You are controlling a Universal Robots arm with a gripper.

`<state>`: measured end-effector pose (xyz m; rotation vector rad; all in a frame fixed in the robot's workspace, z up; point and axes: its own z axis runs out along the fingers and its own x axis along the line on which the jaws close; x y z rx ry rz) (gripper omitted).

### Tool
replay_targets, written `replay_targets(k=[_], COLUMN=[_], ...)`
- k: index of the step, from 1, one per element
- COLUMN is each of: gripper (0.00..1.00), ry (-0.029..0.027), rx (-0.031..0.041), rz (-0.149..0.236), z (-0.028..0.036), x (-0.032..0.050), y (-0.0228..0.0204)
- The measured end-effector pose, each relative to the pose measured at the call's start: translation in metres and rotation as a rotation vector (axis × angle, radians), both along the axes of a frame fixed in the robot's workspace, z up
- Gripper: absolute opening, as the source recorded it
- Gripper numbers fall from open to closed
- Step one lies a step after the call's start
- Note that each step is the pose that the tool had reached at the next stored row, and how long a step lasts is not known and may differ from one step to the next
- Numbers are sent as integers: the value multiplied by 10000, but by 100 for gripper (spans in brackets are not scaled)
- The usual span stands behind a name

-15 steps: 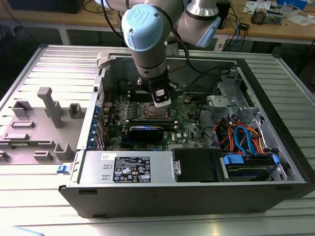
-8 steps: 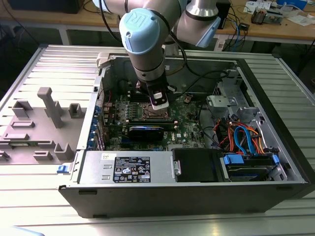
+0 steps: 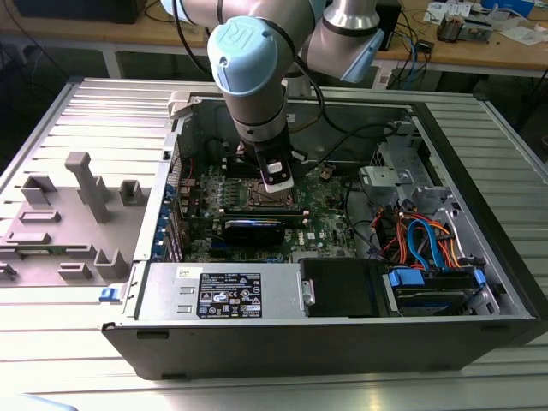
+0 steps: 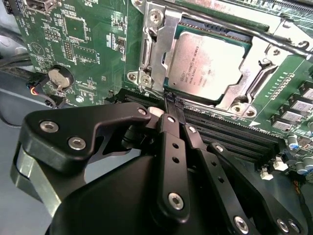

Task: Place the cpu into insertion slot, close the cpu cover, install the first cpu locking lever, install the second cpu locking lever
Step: 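Install the first cpu locking lever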

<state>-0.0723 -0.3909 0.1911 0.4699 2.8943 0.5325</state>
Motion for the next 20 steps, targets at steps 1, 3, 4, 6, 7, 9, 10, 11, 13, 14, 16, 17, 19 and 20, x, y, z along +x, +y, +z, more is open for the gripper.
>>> replay_targets(k=[1,3,4,6,7,9,10,11,13,14,16,17,19,20], gripper=[11,11,11,11,11,11,11,11,11,11,11,11,11,11], ry=[-2,1,1,-1,-4,0,0,0,0,1,-1,0,1,10], rx=[61,168,171,175,181,172,171,166,151,129,-33,-174,-576,-866], rz=[0,1,2,2,2,2,2,2,3,3,0,1,-3,-2], z=[-1,1,1,5,13,53,83,111,155,173,213,214,214,214], x=[0,0,1,1,1,1,1,1,1,1,1,1,1,2], y=[0,-1,-1,-1,0,-1,-1,-1,-1,-1,0,-1,-1,-1])
